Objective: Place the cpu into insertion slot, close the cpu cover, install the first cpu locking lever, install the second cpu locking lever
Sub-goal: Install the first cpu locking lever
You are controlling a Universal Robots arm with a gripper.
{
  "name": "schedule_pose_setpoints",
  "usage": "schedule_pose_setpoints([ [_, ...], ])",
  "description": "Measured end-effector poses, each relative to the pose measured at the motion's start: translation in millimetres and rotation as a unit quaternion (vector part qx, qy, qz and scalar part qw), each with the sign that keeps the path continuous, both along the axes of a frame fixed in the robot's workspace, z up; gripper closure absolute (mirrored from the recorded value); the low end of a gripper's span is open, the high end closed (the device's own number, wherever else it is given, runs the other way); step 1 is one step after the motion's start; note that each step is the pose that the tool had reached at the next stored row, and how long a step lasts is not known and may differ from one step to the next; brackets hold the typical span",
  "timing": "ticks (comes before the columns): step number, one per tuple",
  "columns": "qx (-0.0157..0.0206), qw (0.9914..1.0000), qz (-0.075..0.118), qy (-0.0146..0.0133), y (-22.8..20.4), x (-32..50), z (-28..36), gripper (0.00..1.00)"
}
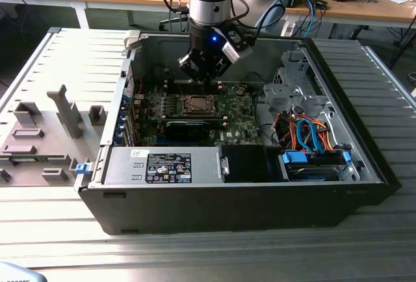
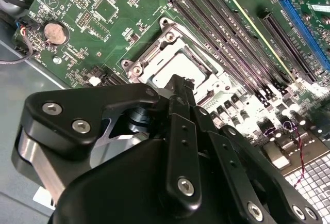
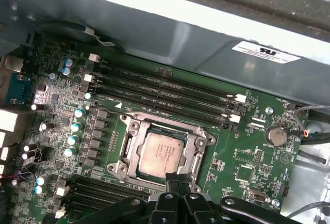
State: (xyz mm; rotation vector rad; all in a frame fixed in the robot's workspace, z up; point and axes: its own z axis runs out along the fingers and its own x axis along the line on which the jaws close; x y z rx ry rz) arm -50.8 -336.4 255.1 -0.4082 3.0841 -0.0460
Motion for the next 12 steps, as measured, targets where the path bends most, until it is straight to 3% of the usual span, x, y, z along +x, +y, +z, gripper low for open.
schedule_pose_setpoints([
  [12,0.0,0.99992,-0.013,-0.0001,0.0,0.0,0.0,0.89],
])
